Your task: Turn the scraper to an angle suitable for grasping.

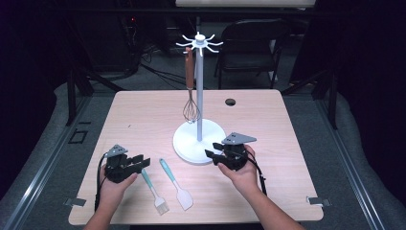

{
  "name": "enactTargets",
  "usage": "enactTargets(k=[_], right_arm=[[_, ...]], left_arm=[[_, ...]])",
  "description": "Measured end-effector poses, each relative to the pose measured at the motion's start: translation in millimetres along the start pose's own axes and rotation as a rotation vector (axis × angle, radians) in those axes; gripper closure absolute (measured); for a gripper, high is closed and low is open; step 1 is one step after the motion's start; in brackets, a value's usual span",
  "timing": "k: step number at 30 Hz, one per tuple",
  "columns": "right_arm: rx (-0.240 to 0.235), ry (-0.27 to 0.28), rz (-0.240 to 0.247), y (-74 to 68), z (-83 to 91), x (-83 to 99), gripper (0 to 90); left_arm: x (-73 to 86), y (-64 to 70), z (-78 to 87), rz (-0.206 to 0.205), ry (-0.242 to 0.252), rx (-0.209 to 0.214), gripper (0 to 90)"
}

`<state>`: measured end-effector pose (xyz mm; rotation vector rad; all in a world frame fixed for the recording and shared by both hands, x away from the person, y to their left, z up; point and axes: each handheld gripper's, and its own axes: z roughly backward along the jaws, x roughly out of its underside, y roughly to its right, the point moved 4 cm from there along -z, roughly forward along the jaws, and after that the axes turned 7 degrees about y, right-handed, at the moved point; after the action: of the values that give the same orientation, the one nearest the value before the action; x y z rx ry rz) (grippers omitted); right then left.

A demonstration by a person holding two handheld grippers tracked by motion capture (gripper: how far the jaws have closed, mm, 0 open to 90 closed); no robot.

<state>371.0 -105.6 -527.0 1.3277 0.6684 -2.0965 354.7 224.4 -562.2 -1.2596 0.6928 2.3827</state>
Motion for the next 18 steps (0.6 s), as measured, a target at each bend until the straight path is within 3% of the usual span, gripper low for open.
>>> enactTargets(k=[4, 9, 10, 18], right_arm=[[-0.015, -0.041, 0.021, -9.7, -7.8, 10.3, 58.1], [-0.044, -0.075, 0.012, -19.5, -15.6, 19.1, 58.6], [-0.051, -0.108, 0.027, -25.0, -19.5, 23.6, 59.2], [-0.104, -0.177, 0.041, -49.9, -37.7, 44.5, 61.6]], left_arm=[[0.0, 0.0, 0.0, 0.000, 0.000, 0.000, 58.6], [0.1, -0.1, 0.0, 0.000, 0.000, 0.000, 58.6], [0.1, -0.1, 0.0, 0.000, 0.000, 0.000, 58.5], [0.2, -0.9, 0.2, 0.001, 0.002, -0.002, 58.6]])
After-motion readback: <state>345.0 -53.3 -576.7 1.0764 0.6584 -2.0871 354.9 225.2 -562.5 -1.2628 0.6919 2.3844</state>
